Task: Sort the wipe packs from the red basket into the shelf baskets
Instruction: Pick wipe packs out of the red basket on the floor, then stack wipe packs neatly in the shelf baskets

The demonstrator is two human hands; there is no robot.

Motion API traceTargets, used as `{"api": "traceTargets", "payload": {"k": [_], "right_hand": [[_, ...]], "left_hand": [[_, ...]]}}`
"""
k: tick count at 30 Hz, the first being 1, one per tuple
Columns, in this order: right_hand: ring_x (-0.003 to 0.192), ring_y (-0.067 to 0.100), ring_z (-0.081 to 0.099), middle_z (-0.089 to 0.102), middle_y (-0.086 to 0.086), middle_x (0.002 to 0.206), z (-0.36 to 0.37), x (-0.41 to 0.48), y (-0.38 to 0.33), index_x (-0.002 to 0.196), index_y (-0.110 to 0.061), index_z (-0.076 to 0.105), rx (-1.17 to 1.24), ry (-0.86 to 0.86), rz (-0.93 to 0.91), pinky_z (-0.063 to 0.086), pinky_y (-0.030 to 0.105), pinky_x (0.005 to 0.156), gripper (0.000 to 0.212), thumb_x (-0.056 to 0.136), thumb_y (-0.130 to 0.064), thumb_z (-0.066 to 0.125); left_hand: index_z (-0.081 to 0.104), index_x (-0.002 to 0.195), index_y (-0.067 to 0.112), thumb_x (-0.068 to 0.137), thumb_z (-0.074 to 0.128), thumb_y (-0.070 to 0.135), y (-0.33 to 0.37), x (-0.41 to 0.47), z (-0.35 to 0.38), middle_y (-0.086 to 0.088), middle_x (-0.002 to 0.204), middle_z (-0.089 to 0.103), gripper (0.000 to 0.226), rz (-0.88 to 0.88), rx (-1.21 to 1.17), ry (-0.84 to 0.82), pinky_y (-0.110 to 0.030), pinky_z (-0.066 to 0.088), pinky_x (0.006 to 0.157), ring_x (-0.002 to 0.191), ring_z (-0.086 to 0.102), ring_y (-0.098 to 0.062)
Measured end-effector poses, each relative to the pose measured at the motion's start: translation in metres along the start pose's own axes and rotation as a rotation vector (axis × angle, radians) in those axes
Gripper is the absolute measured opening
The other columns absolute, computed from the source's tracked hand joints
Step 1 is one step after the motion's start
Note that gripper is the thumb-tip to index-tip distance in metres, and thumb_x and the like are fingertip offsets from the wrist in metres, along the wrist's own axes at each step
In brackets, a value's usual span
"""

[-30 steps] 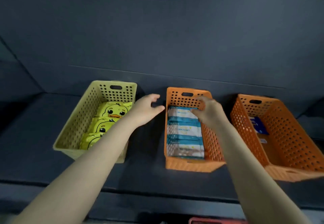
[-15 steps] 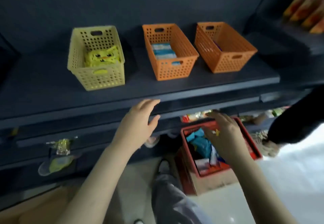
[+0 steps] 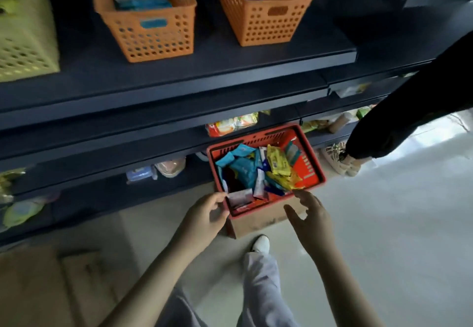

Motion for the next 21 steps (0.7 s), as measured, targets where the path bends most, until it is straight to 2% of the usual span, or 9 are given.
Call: {"api": "traceTargets", "payload": {"k": [2, 5, 7, 9, 12, 14, 16, 18, 21], "right_hand": [[0.108, 0.028, 0.061, 0.066, 0.009, 0.118, 0.011, 0.046, 0.041, 0.122, -0.007, 0.061, 0.059, -0.073, 0.076, 0.049, 0.038, 0.088, 0.041, 0.084, -0.010, 0.073], [0.109, 0.029, 0.062, 0.066, 0.010, 0.119, 0.038, 0.119, 0.102, 0.123, -0.005, 0.059, 0.098, -0.175, 0.156, 0.051, 0.041, 0.090, 0.040, 0.086, -0.012, 0.072], [0.112, 0.029, 0.061, 0.064, 0.010, 0.122, 0.063, 0.169, 0.137, 0.124, -0.006, 0.058, 0.077, -0.225, 0.176, 0.051, 0.043, 0.092, 0.041, 0.087, -0.016, 0.071], [0.114, 0.028, 0.060, 0.063, 0.009, 0.125, 0.088, 0.216, 0.167, 0.126, -0.009, 0.057, 0.003, -0.249, 0.166, 0.050, 0.041, 0.093, 0.042, 0.088, -0.023, 0.070], [0.115, 0.030, 0.057, 0.059, 0.014, 0.129, 0.128, 0.272, 0.206, 0.130, -0.011, 0.055, -0.069, -0.255, 0.179, 0.047, 0.036, 0.091, 0.047, 0.091, -0.034, 0.065], [0.118, 0.033, 0.054, 0.056, 0.016, 0.132, 0.155, 0.304, 0.226, 0.137, -0.010, 0.048, -0.081, -0.267, 0.175, 0.048, 0.040, 0.095, 0.054, 0.092, -0.038, 0.061], [0.120, 0.035, 0.053, 0.054, 0.016, 0.134, 0.177, 0.328, 0.241, 0.142, -0.012, 0.042, -0.070, -0.271, 0.192, 0.048, 0.046, 0.097, 0.059, 0.093, -0.041, 0.058], [0.116, 0.035, 0.056, 0.057, 0.016, 0.130, 0.195, 0.346, 0.253, 0.140, -0.012, 0.043, -0.041, -0.265, 0.250, 0.050, 0.048, 0.094, 0.060, 0.092, -0.044, 0.058], [0.107, 0.036, 0.060, 0.061, 0.017, 0.122, 0.210, 0.358, 0.271, 0.134, -0.010, 0.048, -0.074, -0.239, 0.316, 0.053, 0.049, 0.089, 0.059, 0.089, -0.048, 0.060]], "left_hand": [[0.057, 0.129, 0.018, 0.092, 0.064, 0.017, -0.016, 0.038, 0.037, 0.005, 0.126, 0.061, 0.037, -0.120, -0.084, 0.009, 0.001, 0.037, 0.079, 0.106, 0.058, -0.007], [0.057, 0.130, 0.014, 0.094, 0.063, 0.024, -0.050, 0.099, 0.092, -0.004, 0.126, 0.063, 0.038, -0.277, -0.204, 0.044, -0.014, 0.044, 0.084, 0.110, 0.062, -0.017], [0.055, 0.132, 0.012, 0.094, 0.061, 0.029, -0.079, 0.142, 0.125, -0.008, 0.128, 0.063, 0.042, -0.369, -0.258, 0.088, -0.023, 0.045, 0.088, 0.110, 0.062, -0.017], [0.052, 0.135, 0.011, 0.094, 0.060, 0.034, -0.110, 0.178, 0.152, -0.010, 0.132, 0.059, 0.048, -0.469, -0.314, 0.129, -0.027, 0.044, 0.091, 0.110, 0.059, -0.017], [0.046, 0.140, 0.007, 0.094, 0.061, 0.035, -0.161, 0.221, 0.186, -0.016, 0.139, 0.054, 0.056, -0.616, -0.403, 0.205, -0.032, 0.046, 0.092, 0.120, 0.056, -0.025], [0.041, 0.143, 0.007, 0.093, 0.062, 0.037, -0.188, 0.248, 0.199, -0.016, 0.140, 0.052, 0.062, -0.693, -0.434, 0.237, -0.032, 0.046, 0.093, 0.122, 0.055, -0.027], [0.039, 0.144, 0.010, 0.090, 0.064, 0.042, -0.211, 0.273, 0.203, -0.012, 0.141, 0.052, 0.067, -0.751, -0.448, 0.286, -0.041, 0.047, 0.101, 0.122, 0.055, -0.028], [0.039, 0.145, 0.014, 0.087, 0.066, 0.048, -0.230, 0.293, 0.204, -0.009, 0.141, 0.051, 0.073, -0.813, -0.461, 0.325, -0.046, 0.045, 0.104, 0.124, 0.053, -0.027], [0.045, 0.139, 0.010, 0.083, 0.069, 0.052, -0.247, 0.312, 0.216, -0.008, 0.136, 0.053, 0.074, -0.876, -0.564, 0.362, -0.046, 0.047, 0.102, 0.119, 0.054, -0.026]]}}
Point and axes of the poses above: each hand's wrist, its own x-axis towards the middle knuckle, its own z-axis out of the palm, y = z × x, the point moved 10 cm from there along x, towards the middle knuckle
